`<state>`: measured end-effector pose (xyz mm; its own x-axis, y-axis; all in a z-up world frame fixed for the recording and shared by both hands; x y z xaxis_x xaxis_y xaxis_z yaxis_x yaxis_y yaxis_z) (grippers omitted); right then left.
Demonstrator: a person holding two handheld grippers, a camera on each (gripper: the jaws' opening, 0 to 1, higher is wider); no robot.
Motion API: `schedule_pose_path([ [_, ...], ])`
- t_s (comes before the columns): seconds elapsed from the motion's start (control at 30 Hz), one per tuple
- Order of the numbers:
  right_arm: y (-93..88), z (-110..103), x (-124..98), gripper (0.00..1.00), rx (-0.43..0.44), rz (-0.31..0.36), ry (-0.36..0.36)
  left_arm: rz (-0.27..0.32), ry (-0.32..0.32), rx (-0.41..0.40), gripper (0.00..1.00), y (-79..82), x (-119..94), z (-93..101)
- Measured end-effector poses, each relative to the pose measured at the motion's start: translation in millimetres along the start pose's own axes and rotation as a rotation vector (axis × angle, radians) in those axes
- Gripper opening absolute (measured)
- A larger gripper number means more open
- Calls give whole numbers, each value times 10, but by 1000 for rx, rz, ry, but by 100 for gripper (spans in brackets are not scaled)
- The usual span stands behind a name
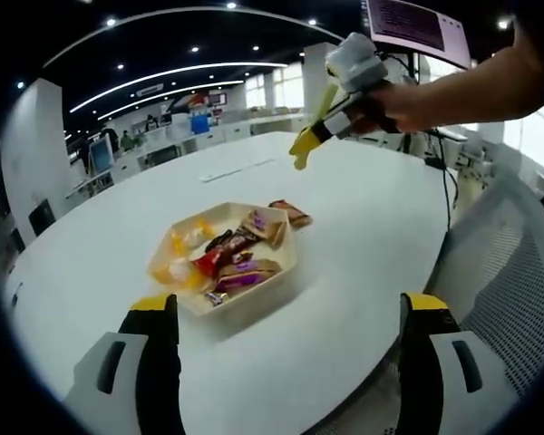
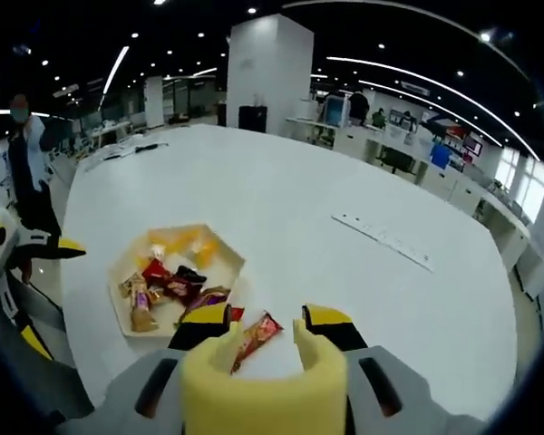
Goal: Place the target food into the container with the food tongs after gripping and lifting it, then release it inside without dropping or visibly crushing the food.
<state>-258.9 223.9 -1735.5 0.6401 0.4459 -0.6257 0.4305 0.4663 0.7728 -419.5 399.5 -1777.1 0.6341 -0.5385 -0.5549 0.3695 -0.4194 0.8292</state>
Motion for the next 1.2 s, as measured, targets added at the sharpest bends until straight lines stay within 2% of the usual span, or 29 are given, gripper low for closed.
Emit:
schedule_pose_path([
  [0.13, -70, -65, 107, 27, -23, -15, 25, -2, -2, 1, 98, -4, 5, 4],
  [0.37, -85, -104, 232, 27, -39, -15, 35, -6, -2, -3, 97, -13, 6, -1],
  [0.5, -141, -57, 357, 27, 23, -9, 3, -10, -3, -3, 97, -20, 8, 3],
  [0.63, -213, -114, 482, 27, 40, -10, -10, -14, -4, -6, 96, -27, 8, 1],
  [0.7, -241, -99, 525, 27, 71, 13, -26, -15, -2, -6, 96, -27, 8, -2],
  [0.8, -320, -64, 566, 27, 132, 12, -48, -21, -2, -9, 96, -38, 10, -3],
  [1.03, -423, -115, 606, 28, 136, -4, -44, -28, -6, -11, 96, -57, 23, 0],
  [1.2, -473, -89, 594, 28, 80, -53, -63, -31, -10, -11, 96, -56, 23, 9],
])
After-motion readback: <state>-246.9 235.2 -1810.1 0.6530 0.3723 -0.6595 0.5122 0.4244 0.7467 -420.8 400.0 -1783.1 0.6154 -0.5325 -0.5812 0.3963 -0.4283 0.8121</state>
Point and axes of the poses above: the point that each gripper's makers call its tool centre point, and the gripper's own axes: x roughly forward along the fingers, z roughly to its right, y roughly out of its top, the point moved 1 cm from there along -x, roughly backward along the fingers, and after that the axes turned 4 degrees about -z, right-handed, at the moved point
